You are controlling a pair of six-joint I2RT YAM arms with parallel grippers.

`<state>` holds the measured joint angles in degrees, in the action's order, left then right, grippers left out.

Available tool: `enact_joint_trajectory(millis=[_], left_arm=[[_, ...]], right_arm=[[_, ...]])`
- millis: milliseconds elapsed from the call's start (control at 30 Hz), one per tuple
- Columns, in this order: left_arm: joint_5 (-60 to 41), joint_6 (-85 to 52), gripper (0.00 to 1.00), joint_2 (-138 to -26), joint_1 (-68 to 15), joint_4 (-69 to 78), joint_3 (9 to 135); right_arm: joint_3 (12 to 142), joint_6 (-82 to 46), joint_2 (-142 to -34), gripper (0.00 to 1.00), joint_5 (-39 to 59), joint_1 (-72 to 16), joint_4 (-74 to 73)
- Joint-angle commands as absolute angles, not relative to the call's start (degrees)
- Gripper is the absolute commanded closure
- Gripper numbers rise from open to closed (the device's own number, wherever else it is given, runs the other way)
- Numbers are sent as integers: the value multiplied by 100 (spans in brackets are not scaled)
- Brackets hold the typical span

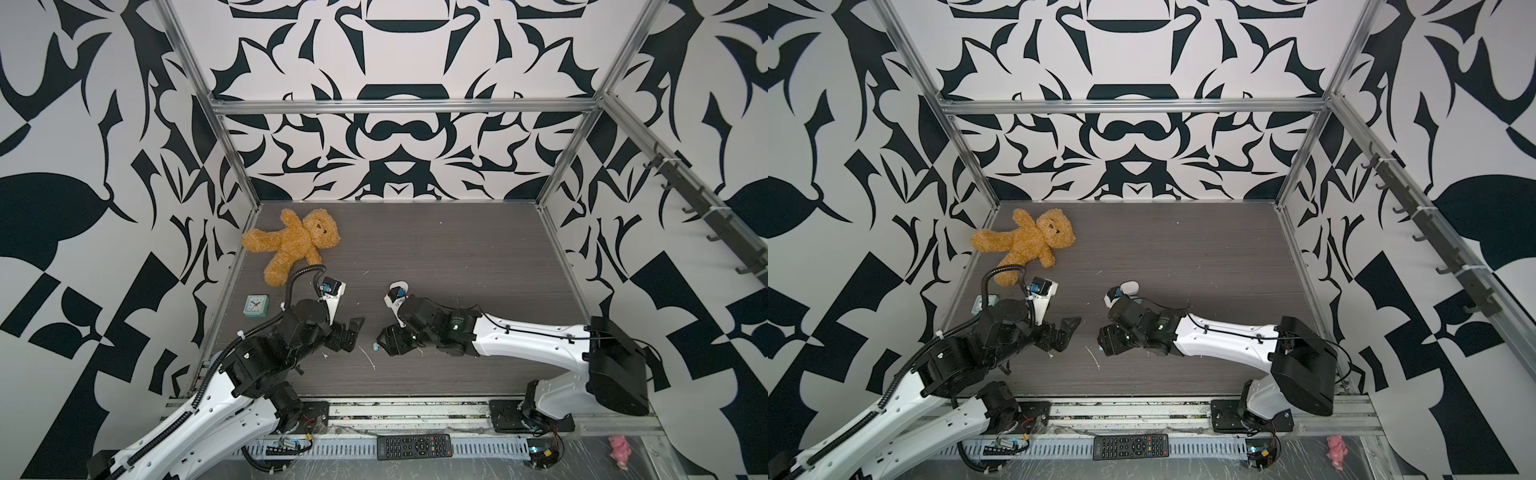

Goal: Insert the wireless bluetooth earbuds into the charging case
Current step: 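Move the open right gripper down to the other light-blue earbud near the robot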

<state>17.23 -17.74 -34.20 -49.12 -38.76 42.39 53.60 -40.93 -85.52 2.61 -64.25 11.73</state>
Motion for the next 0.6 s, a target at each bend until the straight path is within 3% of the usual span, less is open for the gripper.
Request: enact_joint_trajectory(millis=[0, 300, 567], left_arm=[[2443, -2246, 1, -3182, -4887, -4403, 4299], [3394, -2137, 1, -2619, -4882, -4009, 3854], [3048, -2050, 1, -2861, -4632, -3872, 3809]], right_arm=[[5341, -4489, -8809, 28, 347, -6548, 730], [5619, -4597, -9579, 25, 471, -6790, 500], [5851, -4649, -10046, 24, 585, -6823, 455]])
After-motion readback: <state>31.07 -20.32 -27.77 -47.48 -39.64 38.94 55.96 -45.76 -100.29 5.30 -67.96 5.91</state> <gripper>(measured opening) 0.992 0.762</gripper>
